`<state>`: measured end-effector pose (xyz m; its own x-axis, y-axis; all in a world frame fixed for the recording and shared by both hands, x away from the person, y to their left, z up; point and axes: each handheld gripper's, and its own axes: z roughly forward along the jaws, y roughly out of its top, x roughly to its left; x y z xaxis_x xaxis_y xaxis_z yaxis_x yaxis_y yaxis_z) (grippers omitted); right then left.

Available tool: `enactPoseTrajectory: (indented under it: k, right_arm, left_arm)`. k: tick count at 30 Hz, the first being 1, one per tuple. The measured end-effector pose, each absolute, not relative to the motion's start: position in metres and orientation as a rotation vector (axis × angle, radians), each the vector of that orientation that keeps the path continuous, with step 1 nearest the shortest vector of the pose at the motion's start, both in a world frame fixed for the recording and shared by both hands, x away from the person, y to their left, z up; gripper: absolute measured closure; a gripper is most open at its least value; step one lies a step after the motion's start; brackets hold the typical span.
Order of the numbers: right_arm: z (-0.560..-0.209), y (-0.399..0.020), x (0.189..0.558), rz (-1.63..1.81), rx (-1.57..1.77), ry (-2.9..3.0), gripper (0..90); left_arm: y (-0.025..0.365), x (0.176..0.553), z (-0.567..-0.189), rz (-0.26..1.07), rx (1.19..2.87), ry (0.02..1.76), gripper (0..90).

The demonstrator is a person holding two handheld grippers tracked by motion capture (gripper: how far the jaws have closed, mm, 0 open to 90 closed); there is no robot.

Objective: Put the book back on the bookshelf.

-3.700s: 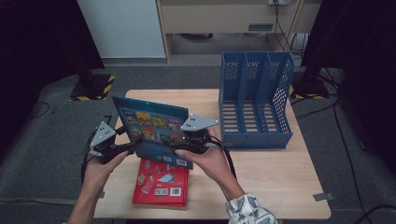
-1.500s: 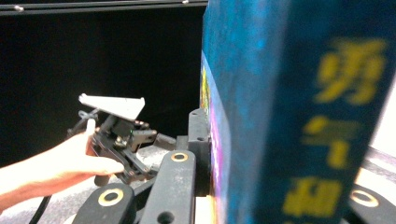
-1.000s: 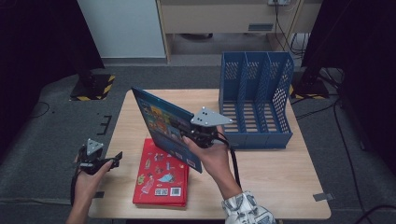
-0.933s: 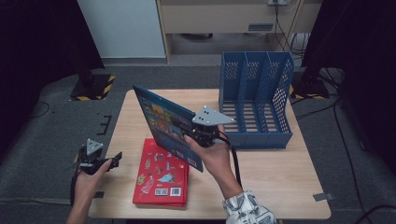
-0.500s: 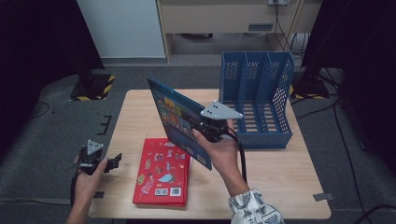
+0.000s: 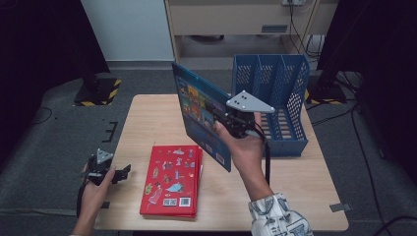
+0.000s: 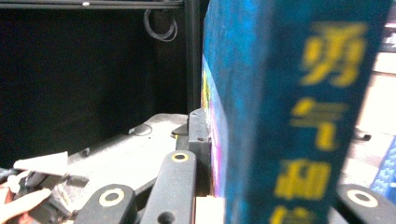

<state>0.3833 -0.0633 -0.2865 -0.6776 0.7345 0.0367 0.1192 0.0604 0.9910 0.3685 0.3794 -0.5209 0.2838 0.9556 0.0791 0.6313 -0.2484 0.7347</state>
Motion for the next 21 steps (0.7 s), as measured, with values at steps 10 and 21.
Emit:
enactPoseTrajectory:
  k: [10, 21]
  right_arm:
    - [-0.262, -0.081, 0.387, 1.646, 0.896, 1.798, 82.7]
    - [-0.250, -0.109, 0.386, 1.601, 0.947, 1.733, 82.7]
  left_arm:
    - [0.376, 0.371, -0.528, 0.658, 2.004, 1.410, 3.8]
    - [0.371, 0.372, -0.533, 0.620, 2.032, 1.407, 3.3]
